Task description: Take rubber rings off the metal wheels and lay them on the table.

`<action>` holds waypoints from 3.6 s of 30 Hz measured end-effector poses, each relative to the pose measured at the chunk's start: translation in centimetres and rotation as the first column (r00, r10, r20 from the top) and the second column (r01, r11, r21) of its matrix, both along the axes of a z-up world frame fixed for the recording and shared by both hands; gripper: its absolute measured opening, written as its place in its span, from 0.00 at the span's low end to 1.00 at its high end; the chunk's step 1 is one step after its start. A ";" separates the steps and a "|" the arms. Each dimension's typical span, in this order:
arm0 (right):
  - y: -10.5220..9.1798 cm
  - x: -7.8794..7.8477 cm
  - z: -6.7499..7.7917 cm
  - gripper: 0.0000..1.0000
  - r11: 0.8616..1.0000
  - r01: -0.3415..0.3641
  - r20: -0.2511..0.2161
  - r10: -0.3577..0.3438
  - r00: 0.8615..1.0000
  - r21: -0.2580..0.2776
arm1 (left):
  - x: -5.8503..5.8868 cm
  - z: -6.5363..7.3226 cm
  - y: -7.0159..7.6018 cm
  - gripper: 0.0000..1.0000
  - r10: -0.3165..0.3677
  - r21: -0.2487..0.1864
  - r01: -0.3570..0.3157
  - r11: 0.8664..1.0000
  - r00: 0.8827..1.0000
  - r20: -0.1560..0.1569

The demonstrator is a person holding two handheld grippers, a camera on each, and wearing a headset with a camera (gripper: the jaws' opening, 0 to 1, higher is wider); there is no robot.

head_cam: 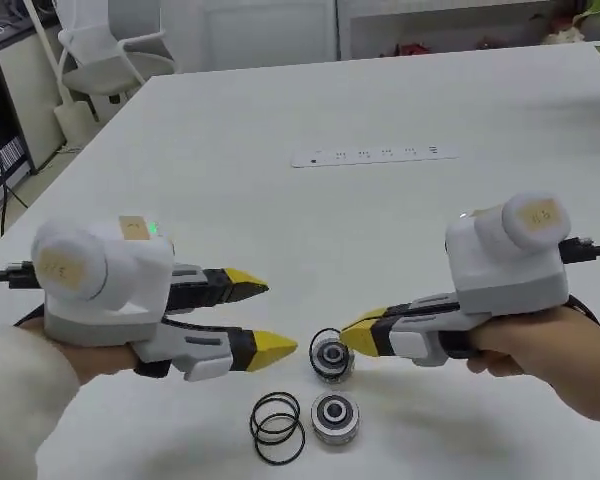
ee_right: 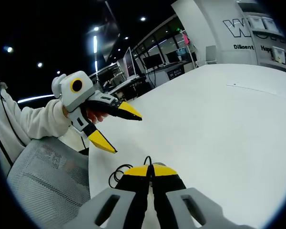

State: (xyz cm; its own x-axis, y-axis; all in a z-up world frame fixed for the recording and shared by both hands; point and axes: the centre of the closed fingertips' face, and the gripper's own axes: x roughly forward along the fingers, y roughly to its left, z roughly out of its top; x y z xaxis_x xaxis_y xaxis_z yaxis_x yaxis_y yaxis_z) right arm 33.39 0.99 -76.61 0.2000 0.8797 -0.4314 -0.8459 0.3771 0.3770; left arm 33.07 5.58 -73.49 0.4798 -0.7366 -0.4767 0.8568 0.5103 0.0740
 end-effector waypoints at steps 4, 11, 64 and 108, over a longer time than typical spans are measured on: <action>0.2 -0.1 0.3 0.00 1.000 -0.003 -0.003 0.003 1.000 0.010 | -0.9 0.5 0.3 0.45 -0.006 -0.005 0.006 1.000 1.000 0.005; 0.7 -0.4 1.0 0.00 0.999 -0.015 -0.004 0.015 1.000 0.036 | -2.0 1.2 1.2 0.50 0.029 -0.024 -0.029 0.999 0.999 0.017; 6.5 -10.0 -1.6 0.00 0.943 -0.331 -0.064 0.328 0.943 -0.042 | -6.5 -0.9 3.9 0.69 0.091 -0.035 -0.094 0.995 0.993 -0.072; 4.6 -6.8 -2.9 0.05 0.959 -0.233 0.019 0.239 0.971 -0.162 | -6.6 -1.0 3.8 0.67 0.091 -0.032 -0.094 0.995 0.993 -0.078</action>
State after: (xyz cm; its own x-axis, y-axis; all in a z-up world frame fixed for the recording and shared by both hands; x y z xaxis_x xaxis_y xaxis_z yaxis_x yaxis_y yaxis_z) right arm 26.58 5.58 -79.47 0.0137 0.8256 -0.5640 -0.9306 0.2169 0.2949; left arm 26.47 9.42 -74.53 0.5097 -0.7080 -0.4888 0.8083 0.5887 -0.0099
